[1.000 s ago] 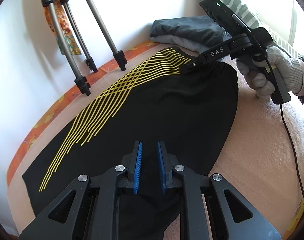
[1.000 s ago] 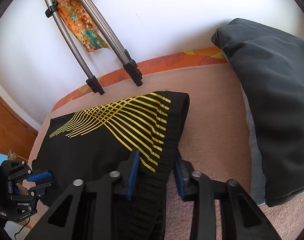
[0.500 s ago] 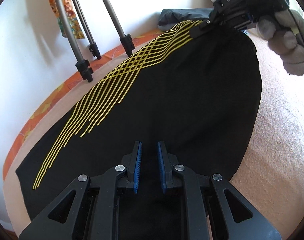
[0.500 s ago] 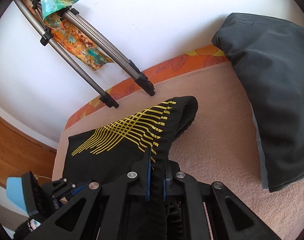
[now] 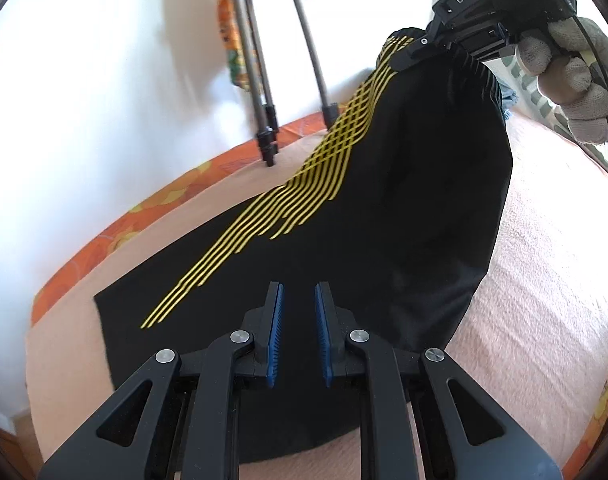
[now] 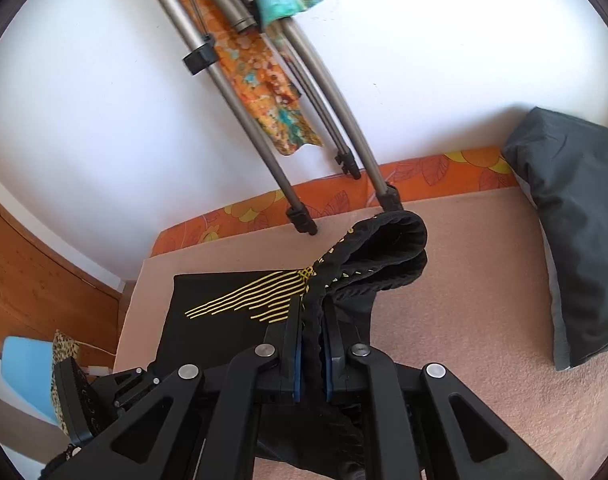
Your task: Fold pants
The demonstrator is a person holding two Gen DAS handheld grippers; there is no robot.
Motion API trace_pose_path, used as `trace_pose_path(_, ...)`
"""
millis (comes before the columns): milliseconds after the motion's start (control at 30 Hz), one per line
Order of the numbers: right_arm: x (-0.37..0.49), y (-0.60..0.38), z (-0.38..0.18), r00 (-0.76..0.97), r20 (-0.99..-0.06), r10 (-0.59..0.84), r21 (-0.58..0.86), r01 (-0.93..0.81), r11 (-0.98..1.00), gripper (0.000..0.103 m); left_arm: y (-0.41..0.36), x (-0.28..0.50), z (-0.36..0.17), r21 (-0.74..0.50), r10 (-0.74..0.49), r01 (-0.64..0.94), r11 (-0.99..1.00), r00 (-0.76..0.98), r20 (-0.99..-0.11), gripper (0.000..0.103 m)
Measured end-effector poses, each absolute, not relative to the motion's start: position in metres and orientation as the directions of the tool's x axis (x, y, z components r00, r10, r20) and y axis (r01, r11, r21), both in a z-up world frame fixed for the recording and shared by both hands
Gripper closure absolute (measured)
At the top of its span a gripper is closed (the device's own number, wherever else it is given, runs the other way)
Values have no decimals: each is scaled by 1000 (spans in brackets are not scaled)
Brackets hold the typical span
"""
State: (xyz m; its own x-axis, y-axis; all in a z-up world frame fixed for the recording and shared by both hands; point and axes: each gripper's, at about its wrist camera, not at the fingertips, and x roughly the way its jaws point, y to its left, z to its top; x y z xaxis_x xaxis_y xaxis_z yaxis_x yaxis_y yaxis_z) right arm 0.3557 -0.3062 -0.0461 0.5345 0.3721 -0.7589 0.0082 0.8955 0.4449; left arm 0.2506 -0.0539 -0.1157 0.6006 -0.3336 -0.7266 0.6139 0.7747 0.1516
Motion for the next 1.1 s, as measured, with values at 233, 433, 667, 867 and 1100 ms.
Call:
trace_pose_path(233, 369, -218, -36, 513, -794, 326, 353, -46, 934, 98, 41, 238, -102, 135, -283, 506, 852, 662, -694, 88)
trace_pose_path(433, 388, -123, -62, 476, -836, 272, 255, -102, 962, 98, 98, 221, -101, 97, -274, 454, 886, 681, -679, 88)
trace_pose_path(667, 400, -20, -115, 409, -877, 251, 197, -170, 965, 98, 128, 214, -106, 69, -284, 437, 897, 689, -667, 88)
trace_pose_path(867, 404, 18, -126, 391, -872, 295, 211, -244, 946, 89, 139, 218, -107, 36, -294, 419, 907, 692, -659, 88)
trace_pose_path(1100, 397, -10, -68, 380, -736, 560, 419, -395, 818, 48, 140, 218, -107, -59, -355, 425, 903, 663, -659, 88)
